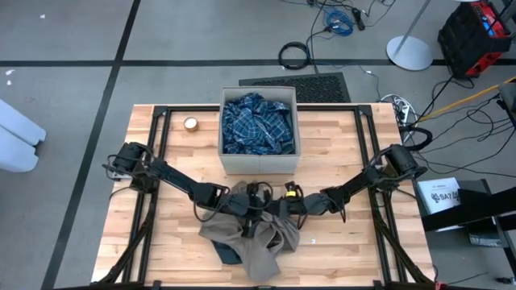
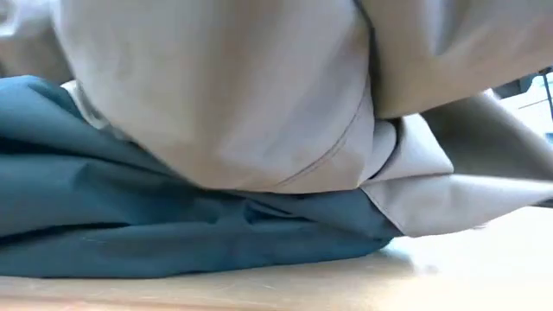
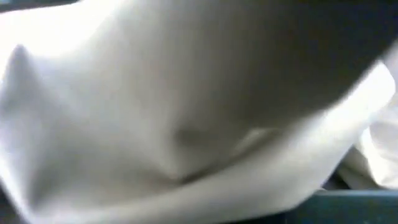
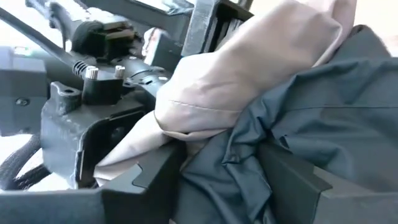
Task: Sort clothes
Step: Put the brown jacket into the laundry bin
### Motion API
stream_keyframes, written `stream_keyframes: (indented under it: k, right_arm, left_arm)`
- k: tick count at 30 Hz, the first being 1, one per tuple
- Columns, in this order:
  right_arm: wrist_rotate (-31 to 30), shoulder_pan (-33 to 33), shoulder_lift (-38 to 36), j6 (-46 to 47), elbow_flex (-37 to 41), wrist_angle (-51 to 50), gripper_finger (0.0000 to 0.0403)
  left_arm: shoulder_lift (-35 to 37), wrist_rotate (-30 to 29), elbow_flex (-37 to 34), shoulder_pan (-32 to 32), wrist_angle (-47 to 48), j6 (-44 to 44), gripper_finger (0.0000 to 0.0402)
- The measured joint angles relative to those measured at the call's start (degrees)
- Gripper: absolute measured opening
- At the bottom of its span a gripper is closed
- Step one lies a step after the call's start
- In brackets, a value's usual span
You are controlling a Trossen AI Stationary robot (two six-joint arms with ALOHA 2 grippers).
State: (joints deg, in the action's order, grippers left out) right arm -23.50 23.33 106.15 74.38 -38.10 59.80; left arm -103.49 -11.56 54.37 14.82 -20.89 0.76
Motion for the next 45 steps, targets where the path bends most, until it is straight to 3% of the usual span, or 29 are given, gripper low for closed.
stream_keyframes:
  k: [6,12,17,29,34,37,40,45]
  right_arm:
    - [2.4,1.6,-0.1,-2.7,0.2,8.6,0.0199]
    - [4.0,1.6,-0.1,-11.5,0.5,21.7,0.0199]
    - [4.7,1.6,-0.3,-15.4,0.3,26.0,0.0199]
    - [6.5,1.7,-0.1,-15.9,0.5,18.1,0.0199]
    - [11.1,1.7,0.1,-15.9,0.5,17.4,0.0199]
    - [15.9,0.9,0.1,-15.6,-1.4,14.2,0.0199]
    - [15.9,0.1,0.1,-17.0,-4.4,9.2,0.0199]
    - [12.7,-0.1,0.2,-23.9,-7.5,9.2,0.0199]
  left_arm:
    - [5.2,-1.0,0.3,1.8,1.1,-4.7,0.0006]
    - [9.9,-1.4,0.4,2.3,-0.4,-7.6,0.0006]
    - [13.6,-1.7,0.5,2.3,-0.6,-9.2,0.0006]
    - [17.0,-4.3,0.5,3.0,4.6,-11.0,0.0006]
    - [17.6,-5.4,0.5,3.8,7.3,-11.8,0.0006]
    - [16.5,-7.6,0.6,3.3,4.4,-11.8,0.0006]
    - [15.5,-4.5,0.6,3.2,1.8,-13.2,0.0006]
    - [15.5,-1.6,0.7,3.5,5.4,-13.2,0.0006]
